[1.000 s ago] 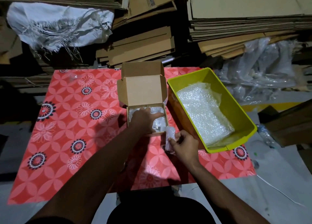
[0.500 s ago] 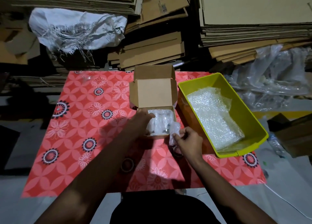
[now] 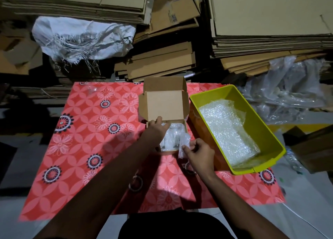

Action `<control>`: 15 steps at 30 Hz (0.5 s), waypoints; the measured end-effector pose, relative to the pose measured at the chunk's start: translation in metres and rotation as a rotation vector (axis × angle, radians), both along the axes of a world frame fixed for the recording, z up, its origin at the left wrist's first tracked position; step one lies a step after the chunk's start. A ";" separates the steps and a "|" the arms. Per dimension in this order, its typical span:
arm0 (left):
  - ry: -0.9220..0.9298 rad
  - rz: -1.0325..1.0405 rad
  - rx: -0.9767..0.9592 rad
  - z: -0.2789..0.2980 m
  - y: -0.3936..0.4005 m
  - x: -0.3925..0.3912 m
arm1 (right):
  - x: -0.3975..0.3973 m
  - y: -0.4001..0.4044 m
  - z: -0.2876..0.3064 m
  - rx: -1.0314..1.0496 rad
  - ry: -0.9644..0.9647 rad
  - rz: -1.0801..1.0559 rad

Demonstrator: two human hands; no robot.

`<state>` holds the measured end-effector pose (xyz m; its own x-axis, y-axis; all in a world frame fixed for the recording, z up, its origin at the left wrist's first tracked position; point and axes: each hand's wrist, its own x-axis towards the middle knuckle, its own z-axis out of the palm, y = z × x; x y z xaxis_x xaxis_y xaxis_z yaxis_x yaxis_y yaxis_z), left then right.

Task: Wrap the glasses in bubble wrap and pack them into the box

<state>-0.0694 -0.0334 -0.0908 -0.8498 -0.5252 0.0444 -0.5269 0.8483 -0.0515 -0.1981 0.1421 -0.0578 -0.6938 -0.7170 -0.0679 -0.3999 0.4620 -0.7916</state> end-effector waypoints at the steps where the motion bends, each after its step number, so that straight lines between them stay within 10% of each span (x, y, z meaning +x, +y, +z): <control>1: -0.005 0.007 0.036 0.001 0.001 0.001 | 0.000 -0.001 0.000 -0.005 -0.005 -0.003; 15: 0.211 0.304 0.242 -0.009 0.018 -0.005 | -0.006 0.005 0.002 -0.063 -0.039 -0.036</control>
<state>-0.0740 -0.0150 -0.1003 -0.6404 -0.7667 0.0455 -0.7323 0.6274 0.2648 -0.2037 0.1471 -0.0554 -0.7167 -0.6956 -0.0504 -0.3528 0.4239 -0.8342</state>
